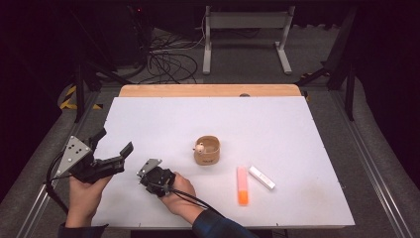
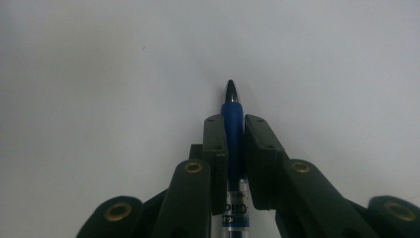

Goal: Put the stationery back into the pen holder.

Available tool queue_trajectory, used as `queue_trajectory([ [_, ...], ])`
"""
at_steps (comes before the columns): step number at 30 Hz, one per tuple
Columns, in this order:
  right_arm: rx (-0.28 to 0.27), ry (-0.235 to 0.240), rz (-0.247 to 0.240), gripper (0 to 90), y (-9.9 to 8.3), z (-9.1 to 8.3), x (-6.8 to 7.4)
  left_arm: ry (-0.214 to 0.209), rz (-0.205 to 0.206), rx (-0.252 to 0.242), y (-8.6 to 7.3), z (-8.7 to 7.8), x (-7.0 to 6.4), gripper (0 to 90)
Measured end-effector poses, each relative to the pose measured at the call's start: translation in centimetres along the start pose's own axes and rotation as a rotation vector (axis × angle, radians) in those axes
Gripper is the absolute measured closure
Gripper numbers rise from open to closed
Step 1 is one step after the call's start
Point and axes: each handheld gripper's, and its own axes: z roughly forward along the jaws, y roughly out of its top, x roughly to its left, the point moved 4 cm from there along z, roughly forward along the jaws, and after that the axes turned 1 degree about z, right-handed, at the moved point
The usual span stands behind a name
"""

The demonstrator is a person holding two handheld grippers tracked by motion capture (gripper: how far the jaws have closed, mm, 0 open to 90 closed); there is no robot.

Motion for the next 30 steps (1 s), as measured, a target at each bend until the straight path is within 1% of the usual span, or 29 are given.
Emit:
queue_trajectory([
  [1, -0.017, 0.012, -0.007, 81.2, 0.2, -0.3, -0.2, -0.001, -0.001, 0.002, -0.1, 0.0, 0.0, 4.2],
  [2, -0.035, 0.017, 0.016, 81.2, 0.3, -0.7, -0.3, -0.002, -0.001, 0.003, -0.1, 0.0, 0.0, 4.2],
  [3, -0.048, 0.017, 0.020, 81.2, 0.4, -1.2, -0.6, -0.002, -0.001, 0.003, -0.1, 0.0, 0.0, 4.2],
  [5, -0.083, 0.040, 0.048, 81.2, 0.5, -2.1, -1.2, -0.005, 0.000, 0.003, -0.1, 0.1, -0.1, 4.2],
  [6, -0.083, 0.040, 0.048, 81.2, 0.5, -2.1, -1.2, -0.006, 0.002, 0.003, -0.1, 0.1, -0.2, 4.2],
  [7, -0.105, 0.041, 0.069, 81.2, 0.3, -2.8, -1.9, -0.006, 0.005, 0.008, -0.2, 0.1, -0.2, 4.2],
  [8, -0.123, 0.050, 0.083, 81.2, 0.2, -3.2, -2.2, -0.009, 0.006, 0.010, -0.2, 0.2, -0.3, 4.2],
  [9, -0.123, 0.050, 0.083, 81.2, 0.2, -3.2, -2.2, -0.010, 0.006, 0.008, -0.2, 0.3, -0.4, 4.2],
  [10, -0.137, 0.048, 0.088, 81.3, 0.1, -3.6, -2.4, -0.013, 0.007, 0.009, -0.2, 0.3, -0.5, 4.2],
  [11, -0.160, 0.043, 0.089, 81.2, -0.1, -4.4, -2.8, -0.016, 0.013, 0.011, -0.2, 0.4, -0.6, 4.2],
  [13, -0.177, 0.045, 0.088, 81.2, -0.2, -5.2, -3.1, -0.018, 0.013, 0.008, -0.1, 0.4, -0.7, 4.2],
  [15, -0.192, 0.037, 0.088, 81.2, -0.3, -5.9, -3.5, -0.030, 0.019, 0.012, -0.2, 0.6, -1.1, 4.2],
  [17, -0.220, 0.038, 0.092, 81.2, -0.3, -6.7, -3.9, -0.032, 0.018, 0.010, -0.2, 0.7, -1.3, 4.2],
  [18, -0.231, 0.036, 0.095, 81.2, -0.3, -7.2, -4.1, -0.038, 0.024, 0.014, -0.2, 0.7, -1.4, 4.2],
  [20, -0.253, 0.041, 0.104, 81.2, -0.3, -8.0, -4.6, -0.048, 0.021, 0.016, -0.3, 0.9, -1.7, 4.2],
  [21, -0.263, 0.039, 0.104, 81.2, -0.3, -8.4, -4.8, -0.064, 0.014, 0.014, -0.5, 1.2, -2.0, 4.2],
  [22, -0.263, 0.039, 0.104, 81.2, -0.3, -8.4, -4.8, -0.064, 0.014, 0.014, -0.5, 1.2, -2.0, 4.5],
  [23, -0.287, 0.041, 0.110, 81.2, -0.4, -9.2, -5.3, -0.070, 0.016, 0.017, -0.5, 1.3, -2.2, 4.5],
  [24, -0.287, 0.041, 0.110, 81.2, -0.4, -9.2, -5.3, -0.083, 0.019, 0.020, -0.6, 1.5, -2.5, 4.5],
  [25, -0.310, 0.043, 0.113, 81.2, -0.5, -10.0, -5.7, -0.091, 0.022, 0.025, -0.7, 1.6, -2.7, 4.5],
  [26, -0.325, 0.045, 0.107, 81.1, -0.6, -10.4, -5.9, -0.099, 0.027, 0.028, -0.7, 1.8, -3.0, 4.5],
  [28, -0.345, 0.049, 0.102, 81.1, -0.7, -11.2, -6.2, -0.117, 0.028, 0.035, -0.9, 2.1, -3.5, 4.5],
  [29, -0.345, 0.049, 0.102, 81.1, -0.7, -11.2, -6.2, -0.130, 0.030, 0.037, -1.0, 2.3, -3.8, 4.5],
  [30, -0.366, 0.051, 0.101, 81.1, -0.8, -12.0, -6.5, -0.136, 0.033, 0.039, -1.1, 2.4, -4.1, 4.8],
])
